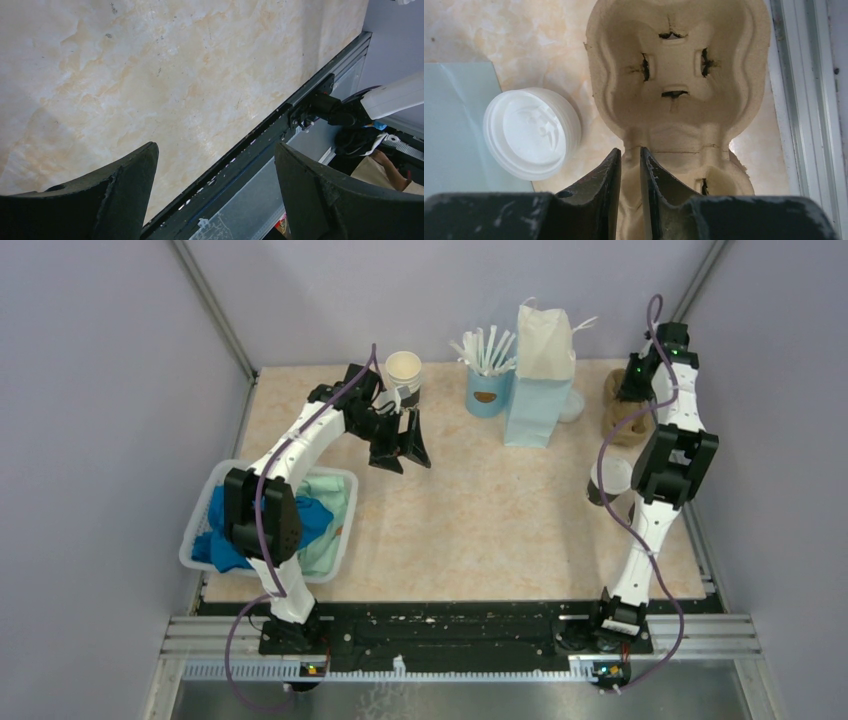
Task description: Pack the takeout coffee
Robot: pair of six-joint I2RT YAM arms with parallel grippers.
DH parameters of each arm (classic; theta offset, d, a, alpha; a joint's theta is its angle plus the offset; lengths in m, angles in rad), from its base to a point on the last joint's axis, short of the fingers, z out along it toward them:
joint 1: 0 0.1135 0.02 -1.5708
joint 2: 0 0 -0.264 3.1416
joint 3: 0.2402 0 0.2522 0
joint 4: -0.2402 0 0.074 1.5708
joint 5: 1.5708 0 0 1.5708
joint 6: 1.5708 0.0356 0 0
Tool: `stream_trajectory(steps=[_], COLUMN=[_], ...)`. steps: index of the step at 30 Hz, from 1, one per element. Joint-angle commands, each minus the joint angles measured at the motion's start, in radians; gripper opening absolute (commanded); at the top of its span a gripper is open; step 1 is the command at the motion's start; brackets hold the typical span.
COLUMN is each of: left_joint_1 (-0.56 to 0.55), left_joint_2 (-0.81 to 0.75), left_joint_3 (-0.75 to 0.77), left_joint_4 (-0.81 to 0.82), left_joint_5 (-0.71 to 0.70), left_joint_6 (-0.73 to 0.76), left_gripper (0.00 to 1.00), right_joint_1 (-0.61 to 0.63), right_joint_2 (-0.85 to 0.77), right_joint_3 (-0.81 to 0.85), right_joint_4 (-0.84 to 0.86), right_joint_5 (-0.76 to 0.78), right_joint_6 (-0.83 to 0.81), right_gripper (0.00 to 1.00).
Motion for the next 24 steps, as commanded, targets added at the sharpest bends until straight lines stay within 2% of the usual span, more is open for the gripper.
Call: stream_trajectory(steps=[1, 12, 16, 19, 24], left_joint_1=[0.003, 0.003, 0.004, 0.003, 0.003], left_joint_2=[0.000, -0.001, -0.005, -0.006, -0.006], left_joint_3=[0.038, 0.037, 0.037, 0.035, 0.037], left_joint_4=[0.006, 0.004, 0.002, 0.002, 0.005], left_joint_5=[0.019, 0.017, 0.013, 0.008, 0.014], left_joint_6=[0.009, 0.009, 0.012, 0.013, 0.012], left_gripper=[0.92, 0.92, 0.92, 0.92, 0.92], right_joint_1=[0.007, 0.034, 0.035, 0.034, 0.015], right_joint_2=[0.023, 0.048, 0.049, 0.031, -0.003], right_joint_3=[0.042, 0.054, 0.066, 0.084, 0.091], right_joint_4=[-0.004, -0.009, -0.013, -0.013, -0.005], right_joint_5=[0.063, 0.104, 0.112, 0.113, 0.069], right_joint_6=[-0.022, -0.028, -0.017, -0.008, 0.015], right_gripper=[0.20, 0.21, 0.09, 0.05, 0.06])
